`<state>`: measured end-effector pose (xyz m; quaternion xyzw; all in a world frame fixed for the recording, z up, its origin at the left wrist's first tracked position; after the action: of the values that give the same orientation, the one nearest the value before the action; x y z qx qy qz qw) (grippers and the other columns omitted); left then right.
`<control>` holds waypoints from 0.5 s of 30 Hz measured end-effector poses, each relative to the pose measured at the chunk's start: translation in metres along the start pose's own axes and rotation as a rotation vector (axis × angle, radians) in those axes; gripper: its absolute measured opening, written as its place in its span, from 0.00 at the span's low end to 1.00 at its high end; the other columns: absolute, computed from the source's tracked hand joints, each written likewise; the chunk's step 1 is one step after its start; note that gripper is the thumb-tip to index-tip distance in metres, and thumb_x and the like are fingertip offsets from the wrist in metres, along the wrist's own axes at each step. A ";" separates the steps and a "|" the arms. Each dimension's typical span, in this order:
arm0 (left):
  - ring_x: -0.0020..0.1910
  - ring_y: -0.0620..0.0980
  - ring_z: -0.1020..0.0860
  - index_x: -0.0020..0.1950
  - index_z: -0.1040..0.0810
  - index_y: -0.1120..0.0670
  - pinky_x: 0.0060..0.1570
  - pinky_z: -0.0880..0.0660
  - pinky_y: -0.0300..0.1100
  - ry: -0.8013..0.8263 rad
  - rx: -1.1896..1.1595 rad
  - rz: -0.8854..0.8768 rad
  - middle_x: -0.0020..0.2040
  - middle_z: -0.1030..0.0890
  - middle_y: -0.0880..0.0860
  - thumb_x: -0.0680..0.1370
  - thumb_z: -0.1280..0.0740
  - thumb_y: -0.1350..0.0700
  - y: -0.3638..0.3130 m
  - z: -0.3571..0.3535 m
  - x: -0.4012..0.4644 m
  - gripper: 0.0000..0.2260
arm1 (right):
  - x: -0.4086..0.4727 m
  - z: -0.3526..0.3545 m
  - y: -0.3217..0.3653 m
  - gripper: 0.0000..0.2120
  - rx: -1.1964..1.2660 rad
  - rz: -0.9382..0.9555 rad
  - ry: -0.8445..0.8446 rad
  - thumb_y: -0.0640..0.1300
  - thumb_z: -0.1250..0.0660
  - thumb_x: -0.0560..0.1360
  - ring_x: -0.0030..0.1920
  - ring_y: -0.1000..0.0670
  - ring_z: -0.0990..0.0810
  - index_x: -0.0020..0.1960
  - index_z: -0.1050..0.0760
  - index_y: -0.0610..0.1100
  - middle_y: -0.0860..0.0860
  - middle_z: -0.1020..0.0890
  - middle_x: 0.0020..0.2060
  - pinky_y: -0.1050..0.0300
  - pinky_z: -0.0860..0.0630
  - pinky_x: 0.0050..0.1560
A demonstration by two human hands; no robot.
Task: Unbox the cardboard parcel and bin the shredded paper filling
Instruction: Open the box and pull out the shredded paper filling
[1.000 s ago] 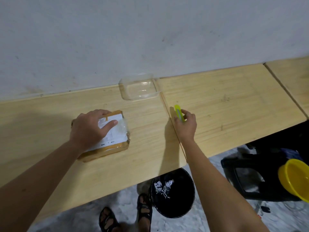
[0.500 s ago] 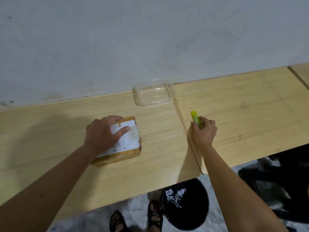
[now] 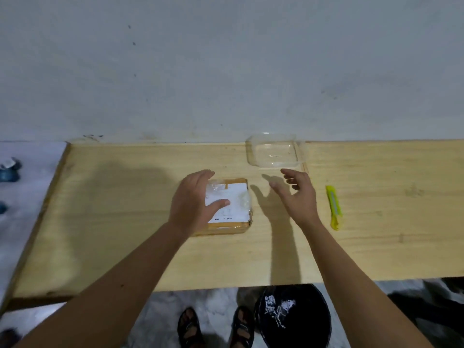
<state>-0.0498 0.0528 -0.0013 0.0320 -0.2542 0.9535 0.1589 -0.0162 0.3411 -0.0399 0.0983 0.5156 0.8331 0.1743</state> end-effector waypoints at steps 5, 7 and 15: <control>0.73 0.52 0.32 0.77 0.34 0.56 0.70 0.31 0.47 -0.032 -0.060 0.327 0.75 0.29 0.51 0.63 0.19 0.37 0.031 0.016 -0.033 0.49 | -0.004 -0.071 0.049 0.28 0.055 0.031 0.396 0.58 0.20 0.68 0.60 0.59 0.20 0.65 0.21 0.52 0.60 0.20 0.62 0.63 0.24 0.61; 0.73 0.51 0.31 0.77 0.35 0.55 0.69 0.30 0.47 -0.041 -0.139 0.486 0.74 0.29 0.50 0.62 0.19 0.37 0.041 0.019 -0.048 0.50 | -0.007 -0.086 0.054 0.29 0.013 0.013 0.479 0.59 0.19 0.68 0.58 0.59 0.19 0.66 0.21 0.54 0.60 0.19 0.60 0.62 0.20 0.55; 0.47 0.46 0.16 0.57 0.17 0.48 0.54 0.19 0.49 -0.083 -0.434 0.579 0.46 0.16 0.42 0.69 0.19 0.49 0.042 0.017 -0.043 0.18 | -0.011 -0.084 0.049 0.18 0.003 -0.023 0.427 0.50 0.21 0.72 0.50 0.57 0.16 0.60 0.18 0.51 0.56 0.15 0.52 0.65 0.20 0.47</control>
<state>-0.0226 -0.0022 -0.0126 -0.0370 -0.4554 0.8807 -0.1252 -0.0439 0.2472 -0.0342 -0.0861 0.5432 0.8322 0.0704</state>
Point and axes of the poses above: each hand's wrist, its own x-axis towards the middle knuckle, its own z-axis out of the back of the hand, y = z × x, the point moved 5 cm from there along x, towards the middle knuckle
